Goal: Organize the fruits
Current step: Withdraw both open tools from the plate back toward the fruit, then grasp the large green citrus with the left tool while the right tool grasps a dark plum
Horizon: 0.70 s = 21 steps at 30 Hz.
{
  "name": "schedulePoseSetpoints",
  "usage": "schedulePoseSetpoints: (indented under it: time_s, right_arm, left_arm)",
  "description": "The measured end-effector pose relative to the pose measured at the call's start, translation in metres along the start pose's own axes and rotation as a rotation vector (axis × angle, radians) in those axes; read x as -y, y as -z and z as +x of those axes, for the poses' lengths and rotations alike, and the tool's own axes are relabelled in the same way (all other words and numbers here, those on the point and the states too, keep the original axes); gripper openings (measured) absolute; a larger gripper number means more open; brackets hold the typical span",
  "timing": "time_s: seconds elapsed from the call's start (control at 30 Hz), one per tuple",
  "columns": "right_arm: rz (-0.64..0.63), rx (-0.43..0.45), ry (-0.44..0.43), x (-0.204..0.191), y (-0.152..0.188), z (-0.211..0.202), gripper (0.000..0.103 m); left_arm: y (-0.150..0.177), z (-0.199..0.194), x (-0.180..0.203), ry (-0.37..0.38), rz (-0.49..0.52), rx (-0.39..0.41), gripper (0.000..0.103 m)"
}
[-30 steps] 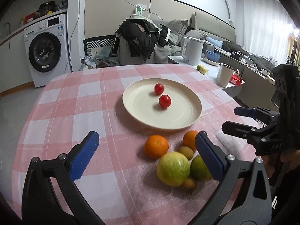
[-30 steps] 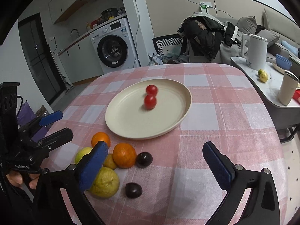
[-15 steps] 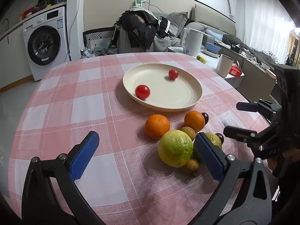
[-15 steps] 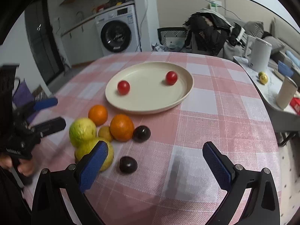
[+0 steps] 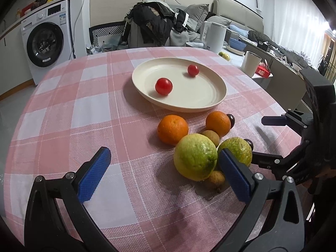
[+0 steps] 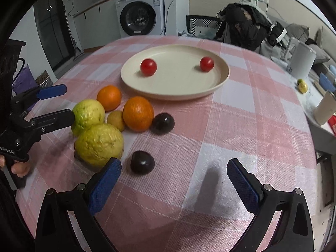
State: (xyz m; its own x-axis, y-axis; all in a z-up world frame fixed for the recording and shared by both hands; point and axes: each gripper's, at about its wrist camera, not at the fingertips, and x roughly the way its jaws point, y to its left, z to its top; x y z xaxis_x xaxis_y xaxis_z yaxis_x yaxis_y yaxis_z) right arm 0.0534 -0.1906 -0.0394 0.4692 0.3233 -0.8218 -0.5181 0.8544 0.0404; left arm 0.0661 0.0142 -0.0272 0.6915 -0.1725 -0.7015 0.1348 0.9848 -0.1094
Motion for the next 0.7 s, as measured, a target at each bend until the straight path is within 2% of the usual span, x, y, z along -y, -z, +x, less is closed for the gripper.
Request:
schedulePoseSetpoints:
  time_s: [0.1,0.23,0.43,0.5,0.53,0.63,0.7]
  right_arm:
    - [-0.009,-0.009,0.007,-0.002,0.002,0.002,0.101]
    - [-0.026,-0.027,-0.015,-0.006,0.003,0.003,0.077]
    - [-0.041,-0.015,-0.049,-0.008,0.003,0.001,0.067]
    - [-0.049,-0.014,-0.052,-0.009,0.004,0.001,0.067]
    - [-0.051,-0.014,-0.054,-0.009,0.004,0.001,0.063]
    - [-0.063,-0.009,-0.055,-0.011,0.004,-0.001,0.053]
    - [-0.074,-0.006,-0.057,-0.014,0.004,-0.001,0.048]
  left_arm:
    - [0.001,0.004,0.0,0.004,-0.002,-0.013,0.102]
    - [0.002,0.009,0.001,0.019,-0.007,-0.025,0.102]
    - [0.003,0.016,0.004,0.045,-0.009,-0.051,0.101]
    - [0.003,0.017,0.004,0.051,-0.006,-0.055,0.099]
    - [0.003,0.018,0.004,0.053,-0.005,-0.058,0.098]
    - [0.003,0.021,0.004,0.056,-0.012,-0.068,0.088]
    - [0.003,0.023,0.004,0.083,-0.018,-0.073,0.077]
